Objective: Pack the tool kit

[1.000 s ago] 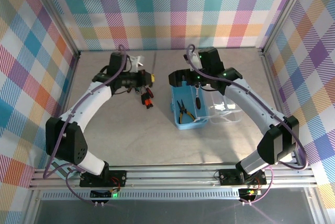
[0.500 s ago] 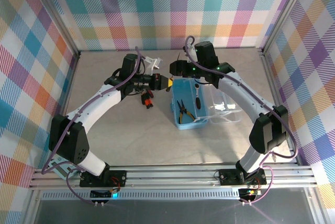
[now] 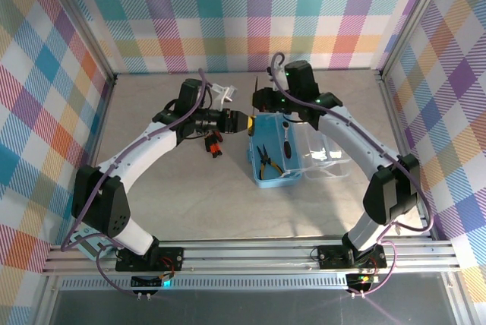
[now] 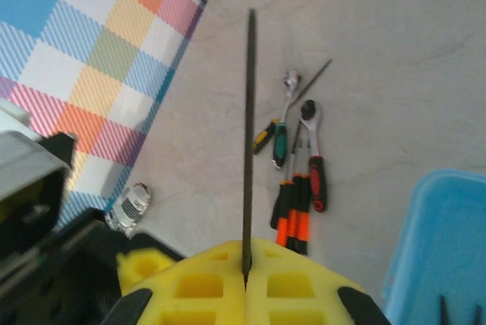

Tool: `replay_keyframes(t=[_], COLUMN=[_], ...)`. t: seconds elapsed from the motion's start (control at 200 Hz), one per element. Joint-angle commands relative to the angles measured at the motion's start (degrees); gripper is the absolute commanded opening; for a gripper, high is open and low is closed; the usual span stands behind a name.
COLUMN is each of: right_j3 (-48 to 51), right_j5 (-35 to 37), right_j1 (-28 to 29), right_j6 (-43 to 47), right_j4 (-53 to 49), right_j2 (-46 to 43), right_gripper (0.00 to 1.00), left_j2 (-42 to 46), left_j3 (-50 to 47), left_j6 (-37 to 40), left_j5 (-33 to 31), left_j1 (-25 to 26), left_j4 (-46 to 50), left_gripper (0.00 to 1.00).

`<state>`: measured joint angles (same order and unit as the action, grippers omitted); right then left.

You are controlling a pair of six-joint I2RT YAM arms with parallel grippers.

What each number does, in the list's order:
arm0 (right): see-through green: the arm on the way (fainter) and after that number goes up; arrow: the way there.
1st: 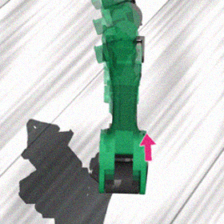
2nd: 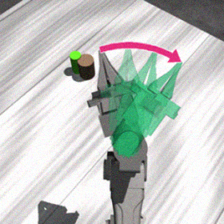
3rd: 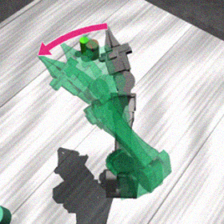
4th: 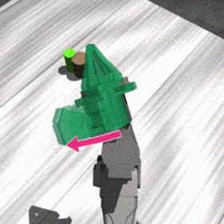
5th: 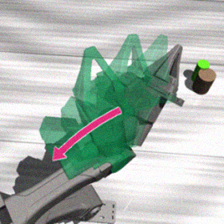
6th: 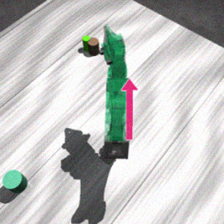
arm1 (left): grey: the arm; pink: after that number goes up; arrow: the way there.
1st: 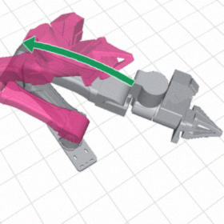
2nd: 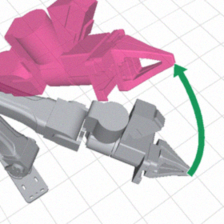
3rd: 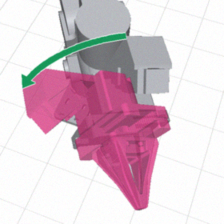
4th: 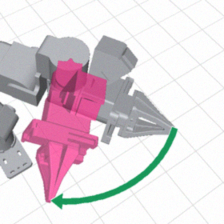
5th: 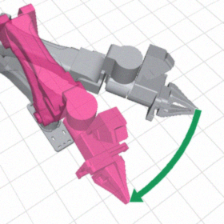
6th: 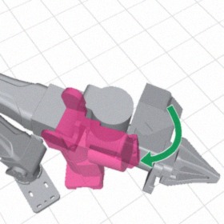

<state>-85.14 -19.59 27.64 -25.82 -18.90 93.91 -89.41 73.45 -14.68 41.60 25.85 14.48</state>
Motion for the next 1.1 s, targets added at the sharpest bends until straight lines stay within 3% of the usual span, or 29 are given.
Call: replay_keyframes(t=[0.0, 0.095, 0.235, 0.33, 0.405, 0.515, 0.76, 1.09], right_j3=[1.6, 2.5, 2.4, 2.4, 2.5, 2.2, 3.4, 3.8], right_j5=[0.3, 1.6, 7.6, 13.7, 17.4, 20.9, 20.8, 18.3], right_j1=[-6.4, -11.5, -15.9, -16.6, -16.7, -16.8, -16.7, -15.6], right_j6=[6.1, 10.5, 17.3, 20.4, 22.0, 23.5, 24.6, 24.2], right_j4=[-5.8, -12.0, -21.6, -25.4, -26.9, -28.1, -26.4, -25.0], right_j2=[-5.5, -9.0, -10.7, -9.7, -8.3, -5.5, -0.7, 1.1], right_gripper=[0.00, 0.00, 0.00, 0.00, 0.00, 0.00, 0.00, 0.03], left_j2=[2.1, 3.3, -0.3, -5.2, -8.1, -10.0, -12.4, -16.4], left_j3=[2.5, 2.1, 4.9, 7.6, 8.3, 7.7, 6.0, 5.7], left_j6=[4.1, 3.2, 3.5, 5.1, 5.5, 5.4, 4.5, 3.8], left_j5=[-2.4, -6.2, -21.5, -34.5, -40.0, -40.1, -39.7, -38.9], left_j1=[-2.5, -7.3, -12.0, -12.5, -12.6, -12.6, -12.6, -12.6], left_j4=[6.0, 8.5, 18.4, 24.9, 26.4, 25.4, 24.0, 23.4], left_gripper=[0.79, 1.00, 1.00, 1.00, 1.00, 1.00, 1.00, 0.89])
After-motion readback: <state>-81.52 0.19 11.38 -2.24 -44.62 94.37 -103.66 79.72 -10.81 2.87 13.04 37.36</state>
